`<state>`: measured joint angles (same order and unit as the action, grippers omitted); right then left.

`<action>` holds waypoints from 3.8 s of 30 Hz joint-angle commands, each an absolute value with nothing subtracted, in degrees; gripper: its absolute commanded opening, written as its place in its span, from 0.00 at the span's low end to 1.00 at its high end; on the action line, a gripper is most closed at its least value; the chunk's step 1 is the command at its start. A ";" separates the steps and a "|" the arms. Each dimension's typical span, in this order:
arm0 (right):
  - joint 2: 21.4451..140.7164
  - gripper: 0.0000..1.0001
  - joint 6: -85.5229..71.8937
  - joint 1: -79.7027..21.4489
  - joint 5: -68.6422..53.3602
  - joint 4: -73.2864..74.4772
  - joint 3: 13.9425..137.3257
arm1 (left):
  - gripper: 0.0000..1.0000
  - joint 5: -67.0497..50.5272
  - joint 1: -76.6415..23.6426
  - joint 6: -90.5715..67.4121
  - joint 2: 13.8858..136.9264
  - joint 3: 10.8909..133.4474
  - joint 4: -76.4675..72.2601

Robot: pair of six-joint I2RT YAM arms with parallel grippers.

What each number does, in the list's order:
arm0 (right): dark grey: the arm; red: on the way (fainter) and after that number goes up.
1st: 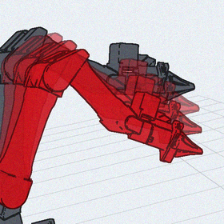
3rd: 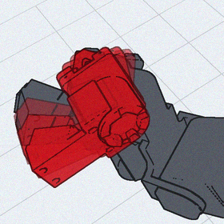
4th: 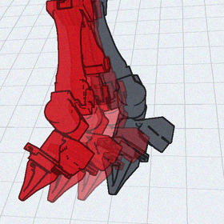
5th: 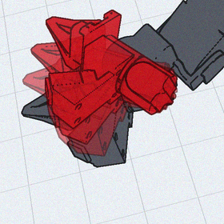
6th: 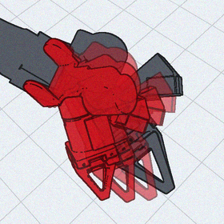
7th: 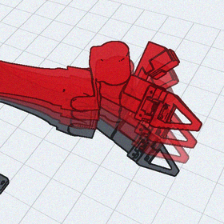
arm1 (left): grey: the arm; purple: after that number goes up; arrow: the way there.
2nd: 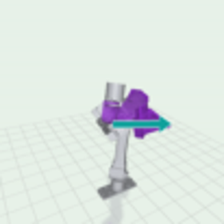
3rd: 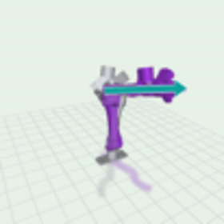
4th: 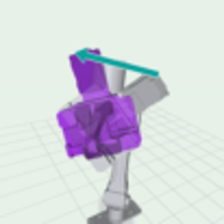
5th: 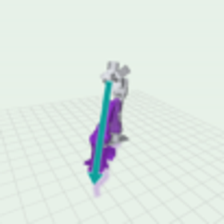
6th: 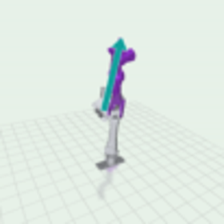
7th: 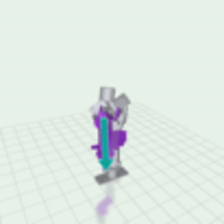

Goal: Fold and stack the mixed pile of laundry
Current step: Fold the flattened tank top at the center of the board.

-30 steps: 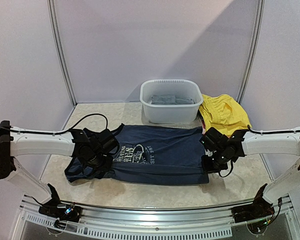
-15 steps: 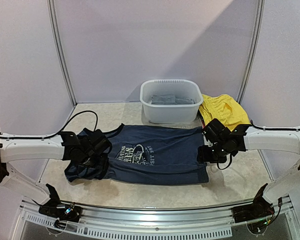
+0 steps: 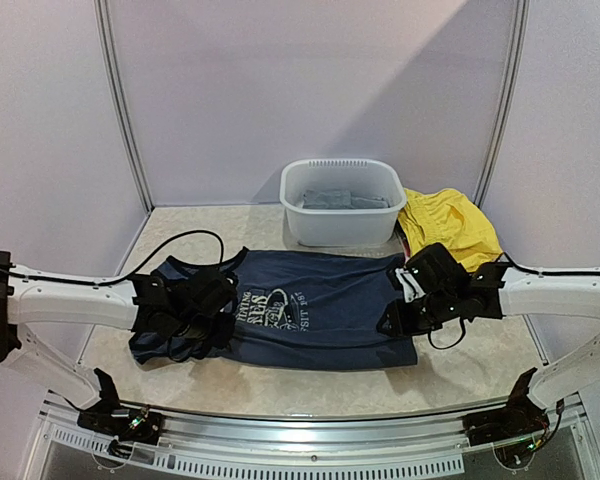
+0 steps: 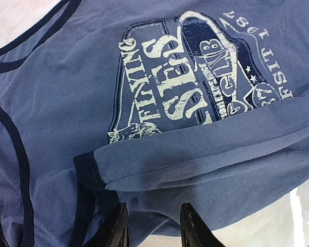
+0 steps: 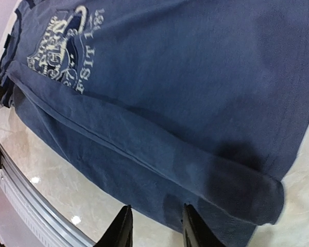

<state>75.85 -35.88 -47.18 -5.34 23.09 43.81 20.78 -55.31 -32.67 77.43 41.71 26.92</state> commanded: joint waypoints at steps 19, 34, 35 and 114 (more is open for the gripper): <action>87.99 0.25 -35.02 -48.91 -3.78 20.11 44.93 | 0.30 22.43 -50.06 -33.08 86.61 41.45 20.16; 97.16 0.26 -34.62 -45.57 -0.35 20.46 51.15 | 0.36 26.98 -49.68 -36.46 82.04 39.05 26.09; 97.34 0.26 -34.63 -45.51 -0.35 20.39 51.15 | 0.39 27.82 -49.58 -36.95 81.14 38.91 26.96; 101.33 0.39 -28.66 -42.55 -8.66 3.97 50.30 | 0.50 5.56 -13.24 -59.40 47.47 27.25 51.60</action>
<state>100.42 -29.26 -42.94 -8.29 4.62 50.92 6.74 -13.21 -58.19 49.78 29.10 48.21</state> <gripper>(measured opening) 0.390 0.410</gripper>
